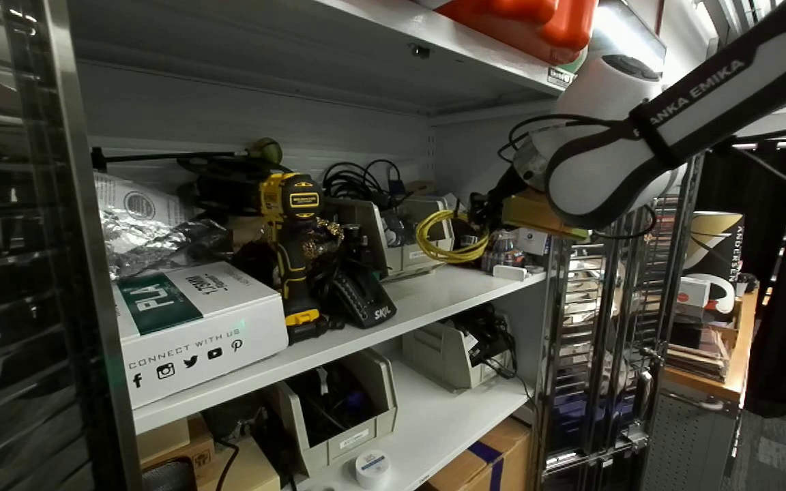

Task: Pick the yellow cable and put it in the box

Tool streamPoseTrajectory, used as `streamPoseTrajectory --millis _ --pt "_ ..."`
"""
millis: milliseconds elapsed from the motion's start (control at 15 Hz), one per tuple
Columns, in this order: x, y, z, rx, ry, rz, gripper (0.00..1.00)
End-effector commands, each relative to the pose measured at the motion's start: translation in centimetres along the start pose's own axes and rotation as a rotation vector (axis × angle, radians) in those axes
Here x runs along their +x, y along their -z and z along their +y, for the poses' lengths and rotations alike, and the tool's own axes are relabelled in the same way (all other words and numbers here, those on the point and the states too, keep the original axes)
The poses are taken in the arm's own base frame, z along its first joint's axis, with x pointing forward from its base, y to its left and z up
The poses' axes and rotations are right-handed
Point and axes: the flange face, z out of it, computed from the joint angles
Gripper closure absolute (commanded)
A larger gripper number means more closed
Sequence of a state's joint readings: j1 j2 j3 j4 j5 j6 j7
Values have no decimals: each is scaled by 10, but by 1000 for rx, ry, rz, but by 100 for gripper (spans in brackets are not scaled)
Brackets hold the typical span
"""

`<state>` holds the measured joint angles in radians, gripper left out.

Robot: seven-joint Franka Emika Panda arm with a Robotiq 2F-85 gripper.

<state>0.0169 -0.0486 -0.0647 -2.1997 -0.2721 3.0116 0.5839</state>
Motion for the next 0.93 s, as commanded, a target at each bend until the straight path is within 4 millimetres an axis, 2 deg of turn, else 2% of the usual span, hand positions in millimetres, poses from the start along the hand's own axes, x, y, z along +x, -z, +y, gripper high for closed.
streamPoseTrajectory --millis 0,267,400,600,867 --pt "40 -27 -27 66 -122 86 92" --pt "86 -22 -53 125 -181 198 91" --pt "99 -23 -62 143 -185 235 92" --pt "102 -39 -71 143 -167 246 92" --pt "92 -79 -81 105 -120 232 92"
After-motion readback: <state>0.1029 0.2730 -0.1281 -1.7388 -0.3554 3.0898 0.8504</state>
